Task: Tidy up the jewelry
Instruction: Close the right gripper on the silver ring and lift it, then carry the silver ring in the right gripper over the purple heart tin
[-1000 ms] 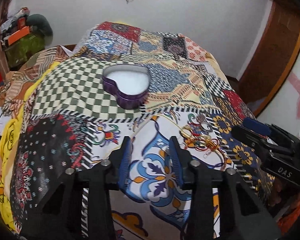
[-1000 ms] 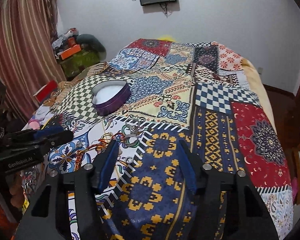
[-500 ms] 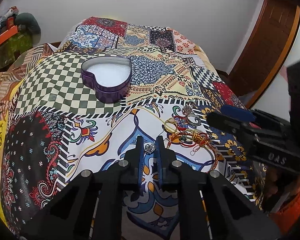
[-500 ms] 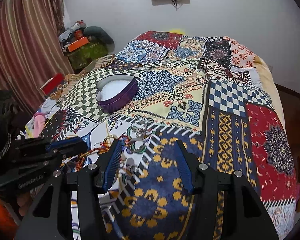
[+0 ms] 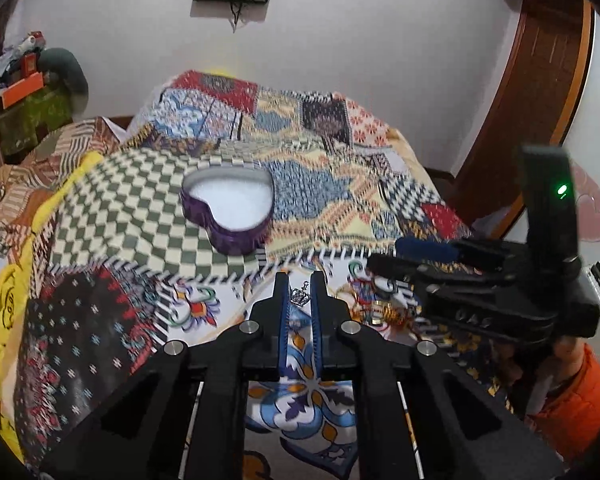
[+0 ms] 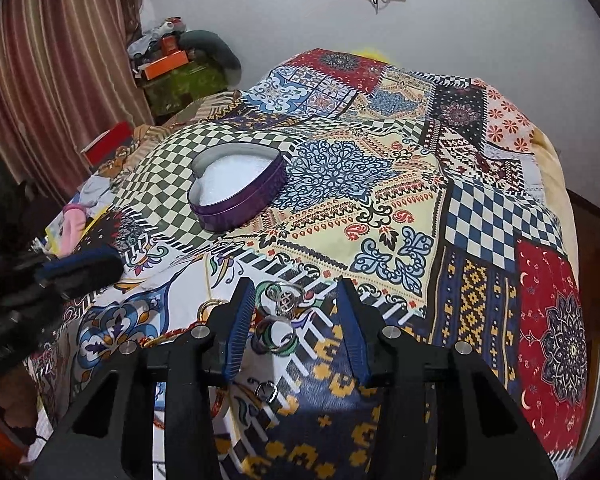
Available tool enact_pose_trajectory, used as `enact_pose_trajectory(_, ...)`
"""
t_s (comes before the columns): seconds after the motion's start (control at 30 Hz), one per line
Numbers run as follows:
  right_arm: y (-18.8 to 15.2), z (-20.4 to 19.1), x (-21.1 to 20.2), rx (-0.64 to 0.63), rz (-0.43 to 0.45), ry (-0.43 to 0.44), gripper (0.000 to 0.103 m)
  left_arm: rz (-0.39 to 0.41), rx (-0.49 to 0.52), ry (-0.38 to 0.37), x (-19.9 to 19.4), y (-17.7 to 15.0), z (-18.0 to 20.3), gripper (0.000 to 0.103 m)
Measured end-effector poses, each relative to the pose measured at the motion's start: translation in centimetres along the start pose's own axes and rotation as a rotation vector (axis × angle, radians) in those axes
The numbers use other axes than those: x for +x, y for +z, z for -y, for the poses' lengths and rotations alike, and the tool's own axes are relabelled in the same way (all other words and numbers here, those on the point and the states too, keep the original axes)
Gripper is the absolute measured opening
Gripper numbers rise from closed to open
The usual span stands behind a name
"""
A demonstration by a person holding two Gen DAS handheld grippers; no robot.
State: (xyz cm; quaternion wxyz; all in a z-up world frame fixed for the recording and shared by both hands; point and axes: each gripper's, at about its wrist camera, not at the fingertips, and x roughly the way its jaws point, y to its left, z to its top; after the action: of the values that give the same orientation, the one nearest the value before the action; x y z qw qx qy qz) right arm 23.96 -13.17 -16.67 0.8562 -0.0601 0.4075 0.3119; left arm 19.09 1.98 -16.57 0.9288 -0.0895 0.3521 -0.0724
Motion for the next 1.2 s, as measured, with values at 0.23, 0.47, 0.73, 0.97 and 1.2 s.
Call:
enact_pose_trajectory(0.23, -0.1, -0.1, 1.1, -0.011, -0.042, 0.017, 0.026, 0.022, -0.002, 0.008, -0.2, 0.5, -0.2, 0.009)
enact_pose_trajectory(0.47, 0.0, -0.1, 1.2, -0.01, -0.048, 0.014, 0.019, 0.015, -0.002, 0.015, -0.2, 0.4, 0.1, 0.009)
enact_pose_trajectory(0.73, 1.0, -0.6, -1.2, -0.011, 0.006, 0.003, 0.019, 0.045, 0.011, 0.045, -2.1, 1.1, 0.1, 0.009)
enact_pose_trajectory(0.97, 2.3, -1.7, -4.3, -0.024, 0.075, -0.001, 0.019, 0.077, 0.002, 0.051, -4.2, 2.0, -0.4, 0.009)
enact_pose_trajectory(1.2, 3.6, -2.9, -6.6, -0.038, 0.142, -0.008, 0.019, 0.11, 0.023, 0.086, -5.7, 3.2, -0.3, 0.009)
